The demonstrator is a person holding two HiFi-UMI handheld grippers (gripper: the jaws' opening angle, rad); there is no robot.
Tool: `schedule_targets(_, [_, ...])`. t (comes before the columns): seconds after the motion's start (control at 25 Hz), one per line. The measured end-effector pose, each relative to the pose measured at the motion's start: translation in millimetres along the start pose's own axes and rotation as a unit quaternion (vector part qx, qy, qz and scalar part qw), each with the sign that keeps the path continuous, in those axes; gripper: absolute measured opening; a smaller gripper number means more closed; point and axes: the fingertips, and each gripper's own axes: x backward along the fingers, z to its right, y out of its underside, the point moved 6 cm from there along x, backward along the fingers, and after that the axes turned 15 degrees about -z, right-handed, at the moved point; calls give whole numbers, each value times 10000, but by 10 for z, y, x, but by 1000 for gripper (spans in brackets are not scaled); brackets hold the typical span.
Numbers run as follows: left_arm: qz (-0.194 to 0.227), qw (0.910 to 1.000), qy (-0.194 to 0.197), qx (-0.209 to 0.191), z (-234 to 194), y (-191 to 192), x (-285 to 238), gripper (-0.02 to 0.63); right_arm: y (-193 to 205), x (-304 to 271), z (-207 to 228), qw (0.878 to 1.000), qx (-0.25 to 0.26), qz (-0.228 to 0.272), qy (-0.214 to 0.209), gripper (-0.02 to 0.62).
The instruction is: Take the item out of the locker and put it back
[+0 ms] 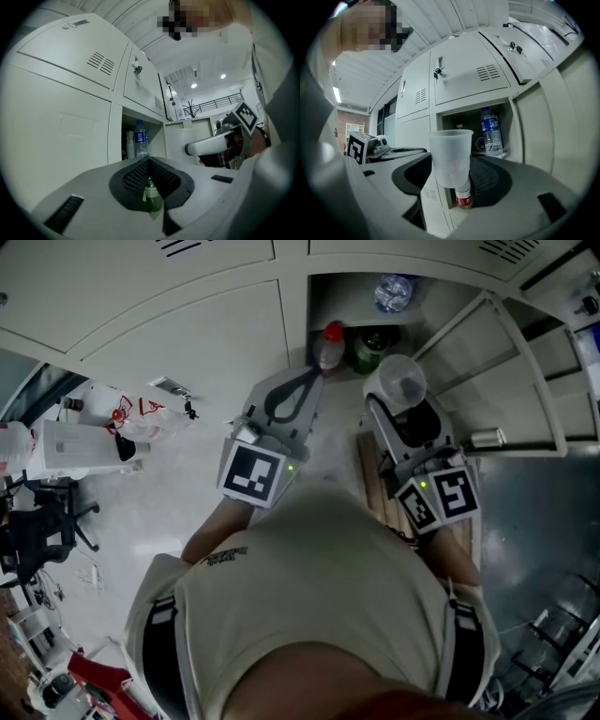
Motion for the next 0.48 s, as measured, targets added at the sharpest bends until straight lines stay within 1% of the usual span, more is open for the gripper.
schedule_targets(0.12, [-73, 10000, -2, 20, 8, 29, 1, 12, 16, -2, -8, 10000, -16, -12, -13, 258])
schedule_targets(0.32, [-51, 9999, -20, 141, 1, 34, 24, 12, 27, 5, -15, 10000, -17, -39, -34, 258])
schedule_targets(0.48, [-89, 9998, -17, 151, 4, 65, 38, 12, 35, 18, -34, 10000, -23, -49, -38, 258])
